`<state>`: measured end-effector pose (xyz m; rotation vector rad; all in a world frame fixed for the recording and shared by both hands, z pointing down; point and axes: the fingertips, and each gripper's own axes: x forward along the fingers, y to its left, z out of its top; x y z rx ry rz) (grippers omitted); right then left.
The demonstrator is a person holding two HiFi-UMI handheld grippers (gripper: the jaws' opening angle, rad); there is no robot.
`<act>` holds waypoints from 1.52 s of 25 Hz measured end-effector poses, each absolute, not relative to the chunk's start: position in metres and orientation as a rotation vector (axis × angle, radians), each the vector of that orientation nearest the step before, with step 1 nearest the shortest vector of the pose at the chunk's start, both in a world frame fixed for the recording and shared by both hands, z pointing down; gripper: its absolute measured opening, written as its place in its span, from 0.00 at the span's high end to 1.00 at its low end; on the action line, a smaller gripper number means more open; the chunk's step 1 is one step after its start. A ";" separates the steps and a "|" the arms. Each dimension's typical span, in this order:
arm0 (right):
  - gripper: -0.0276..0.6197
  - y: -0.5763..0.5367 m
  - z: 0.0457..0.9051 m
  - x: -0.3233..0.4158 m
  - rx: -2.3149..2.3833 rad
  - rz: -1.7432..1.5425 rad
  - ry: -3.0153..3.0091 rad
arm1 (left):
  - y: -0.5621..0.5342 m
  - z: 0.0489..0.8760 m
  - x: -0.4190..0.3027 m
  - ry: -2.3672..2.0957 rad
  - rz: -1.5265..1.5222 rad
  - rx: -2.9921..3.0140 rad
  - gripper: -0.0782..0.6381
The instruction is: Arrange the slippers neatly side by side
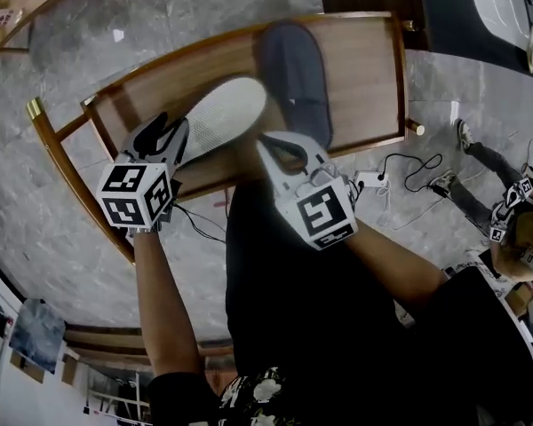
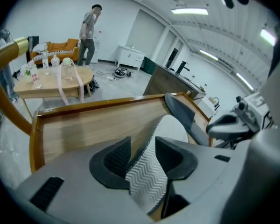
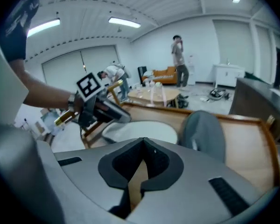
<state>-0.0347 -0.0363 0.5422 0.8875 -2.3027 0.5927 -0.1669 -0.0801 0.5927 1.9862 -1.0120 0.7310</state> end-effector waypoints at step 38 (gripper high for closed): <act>0.96 -0.091 0.561 -0.035 0.925 0.947 -2.298 | -0.027 0.514 -0.085 -0.788 0.238 1.917 0.60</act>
